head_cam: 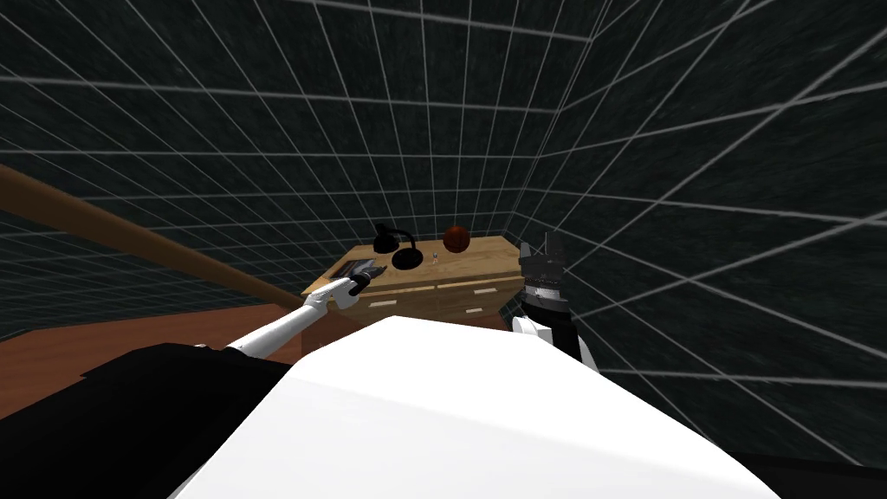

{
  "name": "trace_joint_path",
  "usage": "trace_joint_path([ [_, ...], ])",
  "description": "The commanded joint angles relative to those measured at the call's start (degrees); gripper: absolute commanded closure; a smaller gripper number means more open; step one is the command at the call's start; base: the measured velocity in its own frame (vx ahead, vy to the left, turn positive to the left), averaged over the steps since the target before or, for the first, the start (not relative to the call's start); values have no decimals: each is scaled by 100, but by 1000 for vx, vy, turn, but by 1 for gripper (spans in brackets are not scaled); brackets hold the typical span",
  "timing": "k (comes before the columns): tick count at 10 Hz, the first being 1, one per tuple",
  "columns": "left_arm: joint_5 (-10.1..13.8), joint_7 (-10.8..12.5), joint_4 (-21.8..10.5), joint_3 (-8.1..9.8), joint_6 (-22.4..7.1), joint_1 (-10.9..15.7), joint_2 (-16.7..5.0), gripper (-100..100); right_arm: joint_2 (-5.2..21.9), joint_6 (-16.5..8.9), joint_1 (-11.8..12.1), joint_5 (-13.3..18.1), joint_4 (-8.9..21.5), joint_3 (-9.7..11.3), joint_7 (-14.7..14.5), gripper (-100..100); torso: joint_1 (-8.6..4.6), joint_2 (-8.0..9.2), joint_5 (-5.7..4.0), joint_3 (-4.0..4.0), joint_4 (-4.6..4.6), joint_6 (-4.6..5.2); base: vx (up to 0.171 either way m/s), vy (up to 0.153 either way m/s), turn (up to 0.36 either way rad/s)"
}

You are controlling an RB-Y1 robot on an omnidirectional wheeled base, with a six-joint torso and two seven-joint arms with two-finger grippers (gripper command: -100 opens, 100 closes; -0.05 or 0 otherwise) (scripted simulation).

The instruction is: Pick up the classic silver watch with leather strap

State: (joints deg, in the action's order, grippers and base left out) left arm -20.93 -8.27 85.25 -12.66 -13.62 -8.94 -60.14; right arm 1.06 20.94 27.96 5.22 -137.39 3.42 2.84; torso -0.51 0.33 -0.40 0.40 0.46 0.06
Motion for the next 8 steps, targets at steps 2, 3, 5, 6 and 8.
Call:
trace_joint_path([
  [2,-50,-49,-188,-5,53,42,173,-100,0,0,0,0,0,0,0,0,3,5,1,3,1,-1,21,20,-41],
  [3,-69,-69,-264,-8,75,57,242,-100,0,0,0,0,0,0,0,0,18,-6,4,-3,-1,2,68,70,-81],
  [5,-73,-81,-326,-30,79,106,283,-100,0,0,0,0,0,0,0,0,22,-6,11,-6,-5,1,8,19,-27],
  [6,-78,-89,-334,-25,85,115,289,100,0,0,0,0,0,0,0,0,23,-4,17,-7,-9,2,0,0,0],
  [8,-79,-91,-332,-19,85,118,282,100,0,0,0,0,0,0,0,0,25,-9,23,-12,-13,2,0,0,0],
])
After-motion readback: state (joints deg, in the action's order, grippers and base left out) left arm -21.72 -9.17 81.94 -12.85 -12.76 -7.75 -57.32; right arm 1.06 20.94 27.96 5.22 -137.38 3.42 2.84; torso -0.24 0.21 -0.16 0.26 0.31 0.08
